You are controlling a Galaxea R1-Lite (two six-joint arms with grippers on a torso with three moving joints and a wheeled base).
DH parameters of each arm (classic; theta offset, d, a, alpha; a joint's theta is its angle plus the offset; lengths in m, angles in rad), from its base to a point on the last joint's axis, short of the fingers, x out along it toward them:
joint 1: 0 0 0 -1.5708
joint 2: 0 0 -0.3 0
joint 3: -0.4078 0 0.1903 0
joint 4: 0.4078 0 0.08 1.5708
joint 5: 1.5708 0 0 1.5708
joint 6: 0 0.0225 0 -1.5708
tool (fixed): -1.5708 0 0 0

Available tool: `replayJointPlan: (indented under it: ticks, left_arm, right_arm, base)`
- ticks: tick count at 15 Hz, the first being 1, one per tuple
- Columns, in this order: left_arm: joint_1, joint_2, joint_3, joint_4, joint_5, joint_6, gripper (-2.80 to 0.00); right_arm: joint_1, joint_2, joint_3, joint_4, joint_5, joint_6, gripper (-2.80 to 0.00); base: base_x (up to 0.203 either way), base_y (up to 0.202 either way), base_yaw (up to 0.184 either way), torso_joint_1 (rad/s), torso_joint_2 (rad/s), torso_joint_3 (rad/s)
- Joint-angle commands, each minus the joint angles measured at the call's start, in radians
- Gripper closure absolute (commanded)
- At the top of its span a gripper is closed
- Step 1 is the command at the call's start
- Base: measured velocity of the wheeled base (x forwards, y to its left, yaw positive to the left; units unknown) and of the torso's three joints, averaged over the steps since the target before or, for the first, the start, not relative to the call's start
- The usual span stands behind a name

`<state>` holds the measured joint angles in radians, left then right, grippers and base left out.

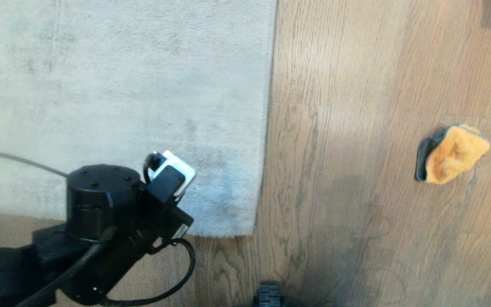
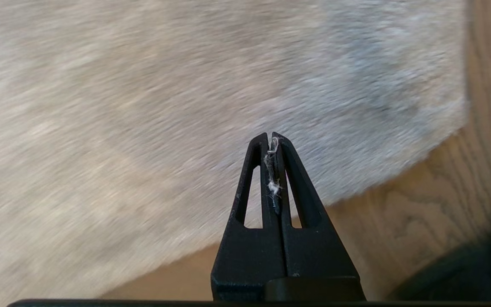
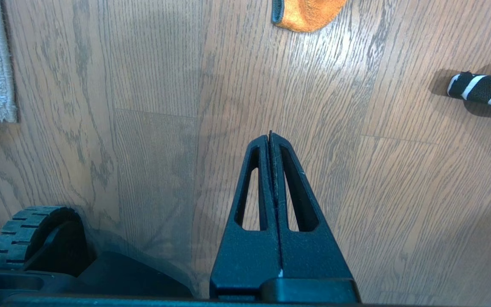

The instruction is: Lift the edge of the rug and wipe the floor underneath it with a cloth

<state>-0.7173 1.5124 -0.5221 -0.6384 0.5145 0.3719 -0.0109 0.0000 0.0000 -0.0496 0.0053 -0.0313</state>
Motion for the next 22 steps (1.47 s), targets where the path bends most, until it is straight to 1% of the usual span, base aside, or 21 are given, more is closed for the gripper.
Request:
replayJointPlan:
  ticks: [1,4,5,6,7,9,10,11,12,13,18,19,20,22]
  left_arm:
    - [0.038,-0.217,0.002,0.086,0.007,-0.003,0.00]
    - [0.141,-0.378,0.039,0.133,0.001,-0.005,0.00]
    - [0.185,-0.433,0.065,0.138,-0.014,-0.005,0.00]
    - [0.242,-0.483,0.095,0.140,-0.044,-0.005,0.00]
    - [0.303,-0.525,0.125,0.142,-0.090,-0.004,0.00]
    - [0.417,-0.587,0.178,0.143,-0.222,-0.001,0.00]
    - [0.460,-0.612,0.200,0.144,-0.278,0.000,0.00]
    - [0.493,-0.643,0.230,0.145,-0.329,0.001,0.00]
    - [0.516,-0.674,0.259,0.145,-0.359,0.001,0.00]
    - [0.543,-0.707,0.292,0.145,-0.380,0.001,0.00]
    - [0.720,-0.912,0.485,0.147,-0.496,-0.005,0.00]
    - [0.744,-0.949,0.506,0.155,-0.513,-0.009,0.00]
    - [0.762,-0.999,0.514,0.201,-0.528,-0.016,0.00]
    - [0.776,-1.111,0.519,0.308,-0.545,-0.026,0.00]
  right_arm:
    - [0.000,0.002,0.000,-0.001,0.001,-0.001,0.00]
    - [0.000,0.002,0.000,-0.001,0.001,-0.001,0.00]
    - [0.000,0.002,0.000,-0.001,0.001,-0.001,0.00]
    - [0.000,0.002,0.000,-0.001,0.001,-0.001,0.00]
    - [0.000,0.002,0.000,-0.001,0.001,-0.001,0.00]
    - [0.000,0.002,0.000,-0.001,0.001,-0.001,0.00]
    - [0.000,0.002,0.000,-0.001,0.001,-0.001,0.00]
    - [0.000,0.002,0.000,-0.001,0.001,-0.001,0.00]
    - [0.000,0.002,0.000,-0.001,0.001,-0.001,0.00]
    - [0.000,0.002,0.000,-0.001,0.001,-0.001,0.00]
    - [0.000,0.002,0.000,-0.001,0.001,-0.001,0.00]
    - [0.000,0.002,0.000,-0.001,0.001,-0.001,0.00]
    - [0.000,0.002,0.000,-0.001,0.001,-0.001,0.00]
    - [0.000,0.002,0.000,-0.001,0.001,-0.001,0.00]
  base:
    - [0.000,0.000,0.000,0.000,0.00,0.000]
    - [0.000,0.000,0.000,0.000,0.00,0.000]
    - [0.000,0.000,0.000,0.000,0.00,0.000]
    - [0.000,0.000,0.000,0.000,0.00,0.000]
    - [0.000,0.000,0.000,0.000,0.00,0.000]
    - [0.000,0.000,0.000,0.000,0.00,0.000]
    - [0.000,0.000,0.000,0.000,0.00,0.000]
    - [0.000,0.000,0.000,0.000,0.00,0.000]
    - [0.000,0.000,0.000,0.000,0.00,0.000]
    - [0.000,0.000,0.000,0.000,0.00,0.000]
    - [0.000,0.000,0.000,0.000,0.00,0.000]
    - [0.000,0.000,0.000,0.000,0.00,0.000]
    - [0.000,0.000,0.000,0.000,0.00,0.000]
    - [0.000,0.000,0.000,0.000,0.00,0.000]
